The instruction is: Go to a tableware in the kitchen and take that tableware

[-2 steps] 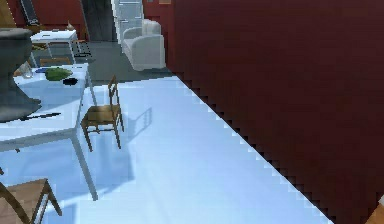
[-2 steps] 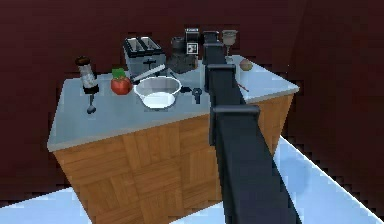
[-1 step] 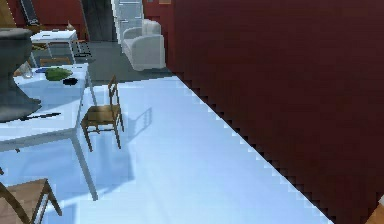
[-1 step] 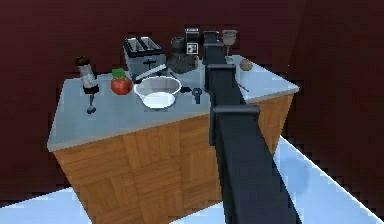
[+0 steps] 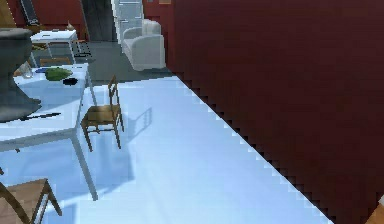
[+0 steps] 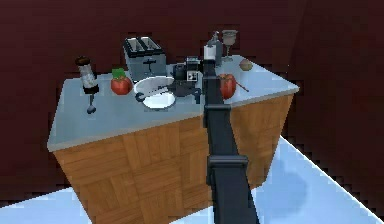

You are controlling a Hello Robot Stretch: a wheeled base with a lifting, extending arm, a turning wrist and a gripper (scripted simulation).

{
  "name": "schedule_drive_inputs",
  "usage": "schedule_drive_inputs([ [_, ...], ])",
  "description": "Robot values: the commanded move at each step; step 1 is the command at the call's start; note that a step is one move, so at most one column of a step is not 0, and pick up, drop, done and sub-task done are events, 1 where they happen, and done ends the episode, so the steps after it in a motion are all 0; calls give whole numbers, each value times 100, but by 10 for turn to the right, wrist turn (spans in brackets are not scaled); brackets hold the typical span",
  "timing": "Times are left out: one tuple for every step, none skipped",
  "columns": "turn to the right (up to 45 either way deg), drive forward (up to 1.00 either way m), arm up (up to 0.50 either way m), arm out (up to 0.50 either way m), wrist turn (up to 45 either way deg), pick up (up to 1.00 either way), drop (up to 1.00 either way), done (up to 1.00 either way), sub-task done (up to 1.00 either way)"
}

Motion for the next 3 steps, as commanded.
schedule_drive_inputs([
  [0,0,0,0,0,100,0,0,0],
  [0,0,8,0,0,0,0,0,0],
  [0,0,0,0,0,0,0,100,0],
])
